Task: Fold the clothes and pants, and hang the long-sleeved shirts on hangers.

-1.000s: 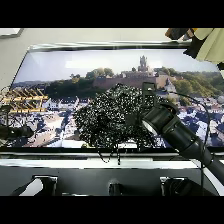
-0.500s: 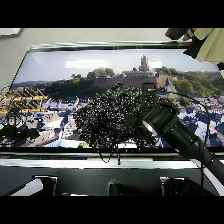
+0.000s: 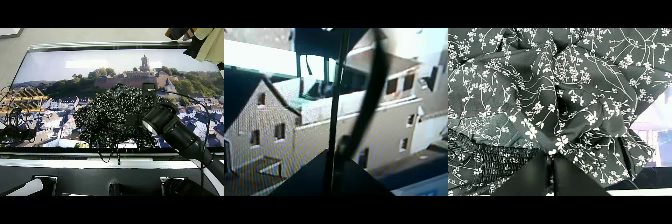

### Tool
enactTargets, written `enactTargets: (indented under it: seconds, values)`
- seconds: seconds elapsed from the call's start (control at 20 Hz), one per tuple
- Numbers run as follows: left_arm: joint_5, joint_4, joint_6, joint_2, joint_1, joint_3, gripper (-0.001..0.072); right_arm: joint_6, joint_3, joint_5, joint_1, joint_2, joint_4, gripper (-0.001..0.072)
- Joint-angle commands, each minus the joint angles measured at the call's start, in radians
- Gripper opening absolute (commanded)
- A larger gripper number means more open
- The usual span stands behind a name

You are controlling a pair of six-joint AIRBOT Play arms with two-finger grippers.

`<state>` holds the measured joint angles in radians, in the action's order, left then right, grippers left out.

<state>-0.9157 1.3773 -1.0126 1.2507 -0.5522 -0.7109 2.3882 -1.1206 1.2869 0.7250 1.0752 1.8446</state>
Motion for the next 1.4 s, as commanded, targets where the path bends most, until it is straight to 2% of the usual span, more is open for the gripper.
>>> enactTargets:
  seconds: [0.0,0.25,0.45,0.65,0.7,0.75,0.85,0.95,1.05,1.2,1.35]
  values:
    - [0.005,0.001,-0.005,0.003,-0.001,-0.003,0.002,0.002,0.0,0.001,0.001,0.0,0.0,0.0024]
    - [0.008,-0.093,-0.008,-0.047,-0.001,-0.108,0.0018,0.002,0.0,0.0,0.001,0.0,0.002,0.0023]
    - [0.009,-0.259,-0.106,-0.17,0.004,-0.216,0.0018,0.002,0.0,0.001,0.001,0.0,0.005,0.0023]
    - [0.008,-0.26,-0.103,-0.32,0.054,-0.262,0.0017,0.002,0.0,0.002,0.001,0.0,0.005,0.0023]
    - [0.006,-0.26,-0.077,-0.357,0.077,-0.271,0.0017,0.002,0.0,0.002,0.001,0.0,0.004,0.0023]
    - [-0.012,-0.261,0.004,-0.403,0.111,-0.273,0.0017,0.002,0.0,0.005,0.001,0.0,0.004,0.0023]
    - [-0.129,-0.27,0.258,-0.478,0.203,-0.272,0.0017,0.002,0.0,0.005,0.001,0.0,0.005,0.0023]
    - [-0.256,-0.272,0.351,-0.531,0.293,-0.255,0.0017,0.002,0.0,0.004,0.001,0.0,0.008,0.0023]
    - [-0.312,-0.314,0.471,-0.6,0.364,-0.195,0.0017,0.002,0.0,0.004,0.001,0.0,0.008,0.0023]
    - [-0.333,-0.353,0.489,-0.727,0.424,-0.106,0.0016,0.002,0.0,0.005,0.001,0.0,0.012,0.0023]
    - [-0.452,-0.353,0.489,-0.823,0.428,-0.076,0.0015,0.002,0.0,0.006,0.001,0.0,0.014,0.0023]
